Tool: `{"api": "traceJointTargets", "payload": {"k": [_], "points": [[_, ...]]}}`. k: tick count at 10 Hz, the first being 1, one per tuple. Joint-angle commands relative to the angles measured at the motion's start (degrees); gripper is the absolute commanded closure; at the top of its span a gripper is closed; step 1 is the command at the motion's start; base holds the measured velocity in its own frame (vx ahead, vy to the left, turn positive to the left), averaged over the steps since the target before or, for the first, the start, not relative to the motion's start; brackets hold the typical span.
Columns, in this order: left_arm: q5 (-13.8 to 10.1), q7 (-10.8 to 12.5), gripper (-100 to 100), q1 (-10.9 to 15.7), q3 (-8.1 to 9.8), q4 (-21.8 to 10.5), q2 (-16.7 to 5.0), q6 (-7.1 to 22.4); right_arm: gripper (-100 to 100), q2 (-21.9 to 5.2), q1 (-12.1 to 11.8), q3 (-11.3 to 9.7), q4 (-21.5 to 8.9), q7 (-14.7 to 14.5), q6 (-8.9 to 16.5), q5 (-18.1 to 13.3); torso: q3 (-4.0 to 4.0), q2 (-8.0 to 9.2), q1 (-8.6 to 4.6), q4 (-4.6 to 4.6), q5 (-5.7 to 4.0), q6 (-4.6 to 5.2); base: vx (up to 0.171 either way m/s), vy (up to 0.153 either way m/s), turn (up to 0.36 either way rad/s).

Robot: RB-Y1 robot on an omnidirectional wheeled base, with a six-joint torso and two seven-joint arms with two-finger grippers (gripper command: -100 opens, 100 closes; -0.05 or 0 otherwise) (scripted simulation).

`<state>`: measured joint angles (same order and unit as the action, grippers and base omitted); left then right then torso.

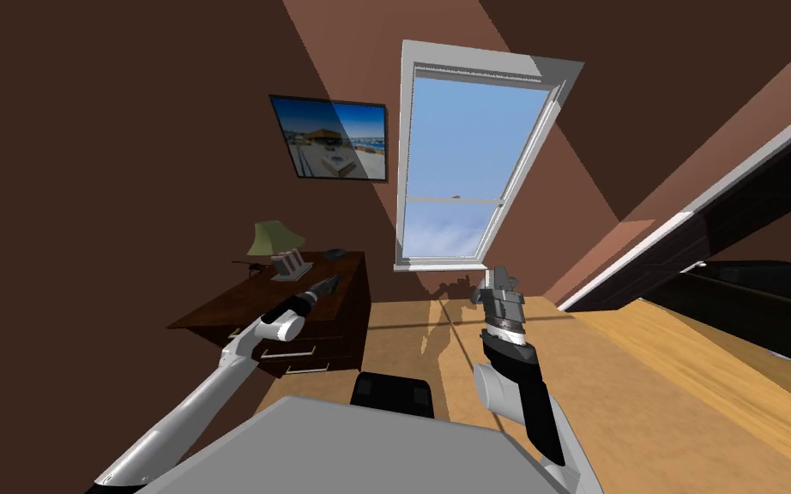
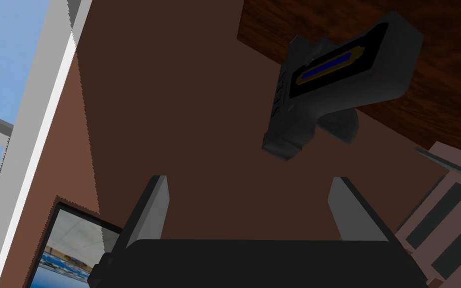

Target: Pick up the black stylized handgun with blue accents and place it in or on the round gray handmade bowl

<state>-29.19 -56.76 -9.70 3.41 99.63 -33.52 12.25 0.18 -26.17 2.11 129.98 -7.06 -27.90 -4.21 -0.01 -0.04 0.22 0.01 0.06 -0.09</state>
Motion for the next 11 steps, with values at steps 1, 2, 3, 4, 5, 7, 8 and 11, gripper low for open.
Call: {"api": "traceJointTargets", "payload": {"k": [1,2,3,4,5,7,8,11], "points": [[-1.48,-1.56,-100,0.76,-0.24,-2.42,-2.60,2.22,0,0.00,0.00,0.00,0.00,0.00,0.00,0.00,0.00,0.00,0.00,0.00,0.00,0.00,-0.053,0.019,-0.238],[-2.58,-2.85,-100,1.26,-0.30,-4.02,-4.53,3.64,0,0.00,0.01,0.00,0.00,0.00,0.00,0.00,0.01,0.02,0.02,0.00,0.00,0.04,-0.089,0.030,-0.373],[-2.58,-2.85,-100,1.26,-0.30,-4.02,-4.67,4.46,0,0.00,0.01,0.00,0.00,0.00,0.00,0.00,0.06,0.12,0.05,0.02,0.01,0.05,-0.066,0.017,-0.136],[-3.63,-4.02,-100,1.73,-0.38,-5.56,-6.74,6.54,0,0.00,0.00,0.00,0.00,0.00,0.00,0.00,0.05,0.08,0.02,0.02,0.01,-0.02,-0.055,0.005,-0.194],[-3.63,-4.02,-100,1.73,-0.38,-5.56,-6.74,6.63,0,0.00,0.01,0.00,0.00,0.00,0.00,0.00,0.02,0.04,-0.01,0.01,0.00,0.03,-0.045,0.006,-0.133],[-4.63,-5.09,-100,2.17,-0.49,-7.05,-8.79,8.73,0,0.00,0.00,0.00,0.00,0.00,0.00,0.00,-0.01,-0.01,-0.06,0.00,-0.01,0.04,-0.041,-0.001,-0.160],[-5.59,-6.05,-100,2.57,-0.61,-8.46,-10.81,10.73,0,0.00,-0.01,0.00,0.00,0.00,0.00,0.00,-0.02,-0.03,-0.03,-0.01,-0.01,-0.02,-0.047,0.004,-0.204],[-7.31,-7.67,-100,3.27,-0.89,-11.02,-14.65,14.41,0,0.00,-0.01,0.01,0.00,0.00,0.00,0.00,0.02,0.03,-0.01,0.01,0.00,-0.04,-0.055,0.003,-0.192]]}}
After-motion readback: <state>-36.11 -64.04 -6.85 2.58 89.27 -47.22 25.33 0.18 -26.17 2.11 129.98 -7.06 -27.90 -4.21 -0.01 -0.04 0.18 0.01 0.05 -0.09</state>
